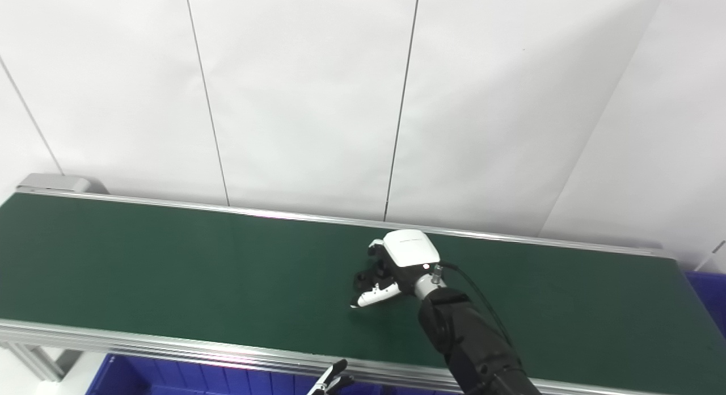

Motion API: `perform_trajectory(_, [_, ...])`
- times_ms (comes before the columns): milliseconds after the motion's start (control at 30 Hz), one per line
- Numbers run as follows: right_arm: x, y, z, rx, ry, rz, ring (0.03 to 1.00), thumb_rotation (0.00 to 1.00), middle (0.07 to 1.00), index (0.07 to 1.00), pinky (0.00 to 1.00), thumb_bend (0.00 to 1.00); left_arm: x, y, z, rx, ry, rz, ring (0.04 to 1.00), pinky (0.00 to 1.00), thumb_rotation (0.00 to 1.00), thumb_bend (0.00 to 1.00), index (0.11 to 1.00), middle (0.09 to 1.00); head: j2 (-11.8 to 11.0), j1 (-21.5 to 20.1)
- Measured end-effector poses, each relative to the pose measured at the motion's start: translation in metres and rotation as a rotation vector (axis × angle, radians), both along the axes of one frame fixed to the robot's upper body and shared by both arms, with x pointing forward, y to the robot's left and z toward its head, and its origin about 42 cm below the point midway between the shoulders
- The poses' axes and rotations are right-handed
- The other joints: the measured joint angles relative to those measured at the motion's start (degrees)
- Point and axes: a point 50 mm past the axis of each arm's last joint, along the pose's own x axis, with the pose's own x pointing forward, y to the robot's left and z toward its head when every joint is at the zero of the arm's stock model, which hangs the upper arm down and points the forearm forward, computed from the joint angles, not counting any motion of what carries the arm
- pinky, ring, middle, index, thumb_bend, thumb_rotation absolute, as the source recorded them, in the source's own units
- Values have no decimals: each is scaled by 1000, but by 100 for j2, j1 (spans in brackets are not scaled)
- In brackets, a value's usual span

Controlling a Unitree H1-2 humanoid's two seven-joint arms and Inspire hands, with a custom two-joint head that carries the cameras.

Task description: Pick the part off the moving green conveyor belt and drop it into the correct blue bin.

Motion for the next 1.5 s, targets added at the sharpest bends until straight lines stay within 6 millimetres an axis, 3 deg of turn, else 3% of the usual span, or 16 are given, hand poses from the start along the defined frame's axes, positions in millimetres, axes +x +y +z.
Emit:
perform_trajectory(167, [1, -9, 1, 0, -2, -16, 714, 646, 776, 758, 550, 904, 0, 2, 1, -7, 1, -1, 978, 967, 791, 985, 1000, 942, 17, -88])
perform_trajectory(333, [3, -24, 4, -17, 6, -31, 712, 683, 785, 764, 553, 912, -1, 5, 0, -7, 4, -2, 977, 961, 789, 976, 1000, 944, 26, -158])
perform_trajectory(533, [2, -49, 6, -58, 12, -61, 719, 674, 793, 762, 546, 915, -1, 7, -1, -2, 5, -2, 981, 960, 800, 997, 1000, 949, 79, -316])
perform_trajectory(1000, [-14, -86, 7, -117, 16, -73, 681, 650, 765, 742, 520, 928, 4, 16, 0, -15, 5, -6, 971, 970, 784, 988, 1000, 946, 149, -528])
perform_trajectory(1367, [-17, -95, 2, -97, 17, -103, 699, 650, 776, 751, 535, 916, 3, 17, -1, -16, 8, -11, 963, 959, 780, 979, 993, 939, 211, -484])
perform_trajectory(1500, [-17, -97, 2, -88, 21, -114, 660, 488, 744, 735, 502, 823, 3, 17, -1, -16, 9, -11, 968, 960, 782, 979, 995, 942, 220, -440])
